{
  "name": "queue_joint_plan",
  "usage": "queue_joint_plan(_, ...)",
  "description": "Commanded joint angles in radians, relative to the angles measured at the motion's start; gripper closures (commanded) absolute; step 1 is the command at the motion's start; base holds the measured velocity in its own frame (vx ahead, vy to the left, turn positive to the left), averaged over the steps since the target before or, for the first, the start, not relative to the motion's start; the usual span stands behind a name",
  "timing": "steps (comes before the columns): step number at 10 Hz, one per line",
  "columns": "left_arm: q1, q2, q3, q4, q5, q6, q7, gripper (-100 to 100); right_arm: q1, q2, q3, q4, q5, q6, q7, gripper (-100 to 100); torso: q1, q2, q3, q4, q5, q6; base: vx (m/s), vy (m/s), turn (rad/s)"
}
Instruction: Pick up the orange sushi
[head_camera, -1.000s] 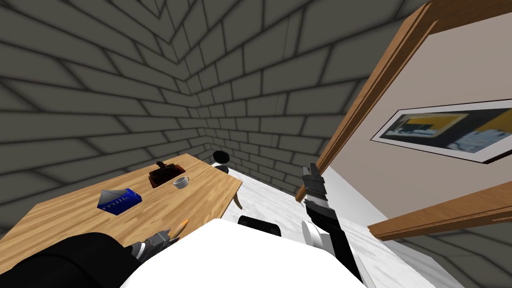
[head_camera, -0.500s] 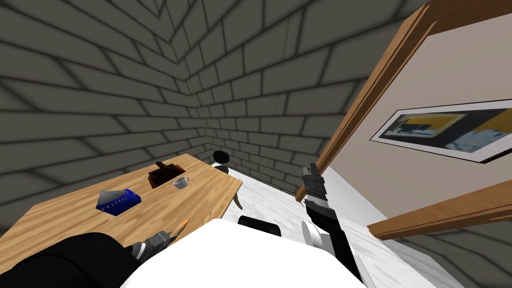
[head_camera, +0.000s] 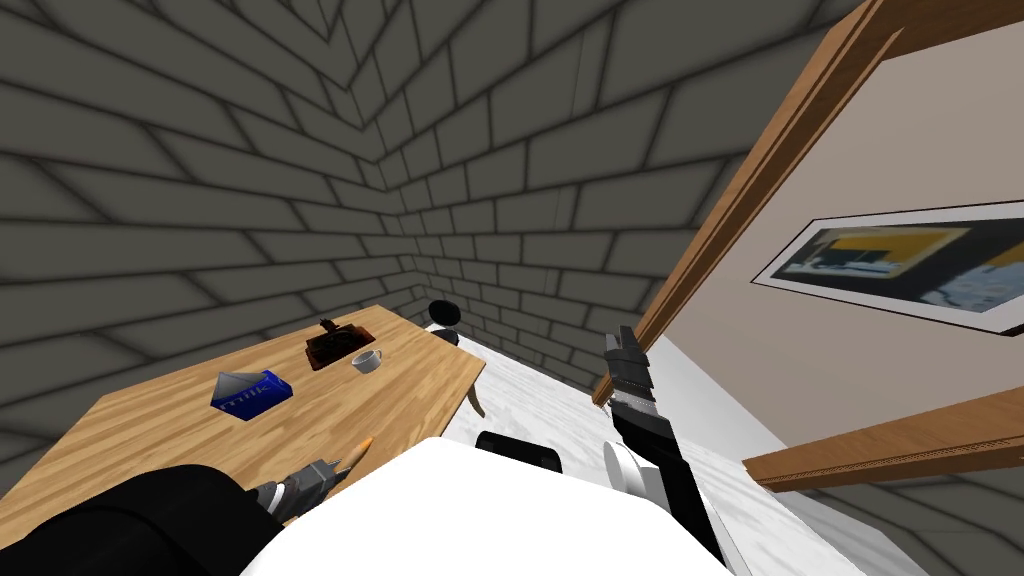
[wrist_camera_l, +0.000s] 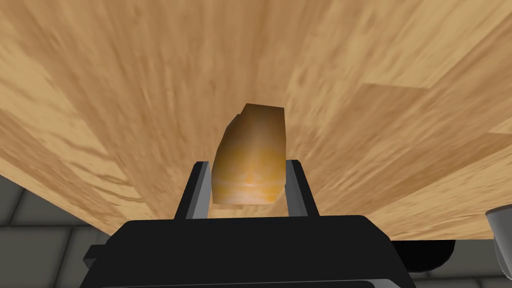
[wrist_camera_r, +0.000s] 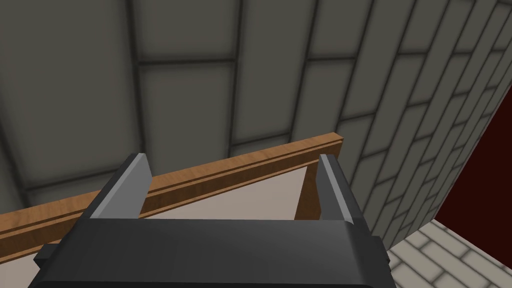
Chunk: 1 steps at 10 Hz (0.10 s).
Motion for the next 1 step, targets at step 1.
queue_joint_plan(1,0.0,0.0,0.0,0.0,0.0,0.0,0.0,0,0.0,0.0,0.0,0.0,0.0,0.0,0.0,0,0.0,0.0,0.0,0.0,0.0,0.0,0.0,0.0,0.0)
